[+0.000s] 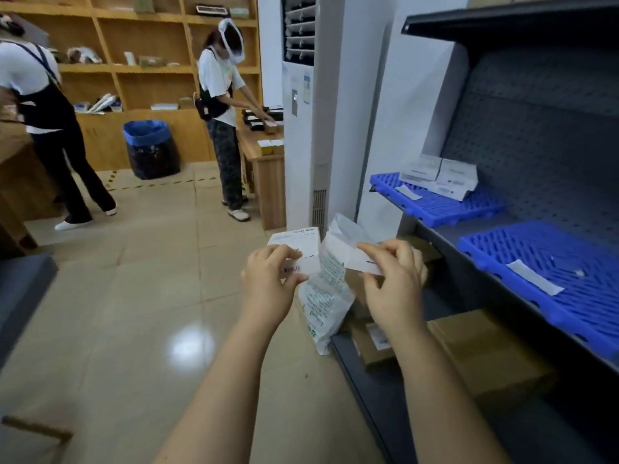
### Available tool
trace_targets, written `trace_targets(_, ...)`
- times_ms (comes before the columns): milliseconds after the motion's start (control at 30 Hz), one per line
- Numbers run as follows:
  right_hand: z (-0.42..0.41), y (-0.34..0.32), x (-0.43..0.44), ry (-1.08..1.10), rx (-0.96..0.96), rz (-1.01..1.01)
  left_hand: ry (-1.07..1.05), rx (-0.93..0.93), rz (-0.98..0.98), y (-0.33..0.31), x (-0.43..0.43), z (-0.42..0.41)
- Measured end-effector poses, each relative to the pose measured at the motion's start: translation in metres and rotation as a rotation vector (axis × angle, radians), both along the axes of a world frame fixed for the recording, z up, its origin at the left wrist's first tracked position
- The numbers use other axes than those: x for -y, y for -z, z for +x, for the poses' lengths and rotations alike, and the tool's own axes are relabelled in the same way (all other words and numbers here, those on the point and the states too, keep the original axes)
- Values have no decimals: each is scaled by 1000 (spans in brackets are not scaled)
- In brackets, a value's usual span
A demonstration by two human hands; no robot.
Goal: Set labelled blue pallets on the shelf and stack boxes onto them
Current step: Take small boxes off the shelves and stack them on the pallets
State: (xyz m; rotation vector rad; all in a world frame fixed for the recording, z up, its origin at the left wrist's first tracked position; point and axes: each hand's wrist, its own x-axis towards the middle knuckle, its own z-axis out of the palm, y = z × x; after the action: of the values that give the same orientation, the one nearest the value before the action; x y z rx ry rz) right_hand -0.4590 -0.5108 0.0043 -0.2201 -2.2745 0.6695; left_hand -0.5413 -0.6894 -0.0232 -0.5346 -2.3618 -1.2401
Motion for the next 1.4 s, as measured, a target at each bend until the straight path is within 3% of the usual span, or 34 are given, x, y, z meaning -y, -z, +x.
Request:
trace_targets(267, -77, -15, -91, 264, -133, 51, 180, -62, 44, -27, -102, -112)
trace_targets(700, -240, -45, -286, 467, -231, 89, 349, -142, -135, -76, -309, -292)
trace_targets(1000, -306, -17, -361, 559, 36, 183, 481, -160, -433, -53, -422, -358)
trace_targets(1200, -317, -15, -349, 621, 111, 114, 535, -271, -368, -52, -422, -377)
trace_targets(1400, -321, -53, -320, 706, 176, 156, 659, -355, -385, -89, -409, -395)
